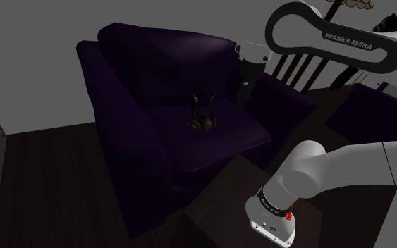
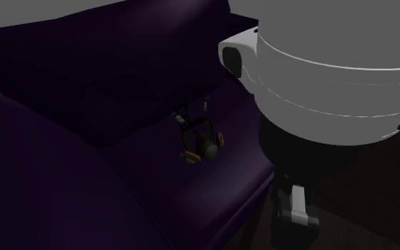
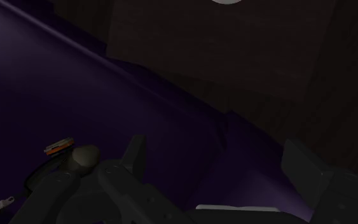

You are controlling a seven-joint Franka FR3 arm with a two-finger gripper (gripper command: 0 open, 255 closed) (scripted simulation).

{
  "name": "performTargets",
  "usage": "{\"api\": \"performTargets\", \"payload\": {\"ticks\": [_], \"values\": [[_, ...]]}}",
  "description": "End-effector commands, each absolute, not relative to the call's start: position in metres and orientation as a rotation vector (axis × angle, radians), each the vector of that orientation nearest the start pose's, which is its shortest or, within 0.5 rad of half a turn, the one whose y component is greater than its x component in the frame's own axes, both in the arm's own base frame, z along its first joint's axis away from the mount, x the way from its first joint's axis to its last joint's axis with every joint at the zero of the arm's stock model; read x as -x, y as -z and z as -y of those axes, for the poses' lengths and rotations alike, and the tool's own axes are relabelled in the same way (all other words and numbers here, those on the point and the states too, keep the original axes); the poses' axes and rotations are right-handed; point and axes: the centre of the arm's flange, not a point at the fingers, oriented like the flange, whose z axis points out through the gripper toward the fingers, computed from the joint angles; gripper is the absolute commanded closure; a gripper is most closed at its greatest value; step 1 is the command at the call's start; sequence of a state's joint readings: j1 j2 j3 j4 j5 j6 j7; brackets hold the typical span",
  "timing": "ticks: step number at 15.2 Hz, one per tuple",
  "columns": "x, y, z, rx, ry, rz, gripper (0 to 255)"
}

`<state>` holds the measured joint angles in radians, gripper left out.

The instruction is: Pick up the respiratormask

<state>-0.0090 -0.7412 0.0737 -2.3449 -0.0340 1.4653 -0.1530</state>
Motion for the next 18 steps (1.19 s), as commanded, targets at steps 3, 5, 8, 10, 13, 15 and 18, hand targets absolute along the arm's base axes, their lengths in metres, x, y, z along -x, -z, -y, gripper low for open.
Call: {"api": "performTargets", "payload": {"ticks": [3, 5, 8, 10, 13, 15, 18], "values": [[-0.319, -0.561, -0.002, 3.183, -0.221, 0.352, 0], [-0.333, -0.549, 0.017, 3.172, -0.21, 0.394, 0], [-0.354, -0.53, 0.044, 3.154, -0.194, 0.455, 0], [-0.369, -0.518, 0.062, 3.141, -0.183, 0.496, 0], [-0.393, -0.499, 0.088, 3.121, -0.167, 0.557, 0], [-0.409, -0.486, 0.104, 3.107, -0.157, 0.597, 0], [-0.435, -0.467, 0.128, 3.084, -0.141, 0.657, 0]]}}
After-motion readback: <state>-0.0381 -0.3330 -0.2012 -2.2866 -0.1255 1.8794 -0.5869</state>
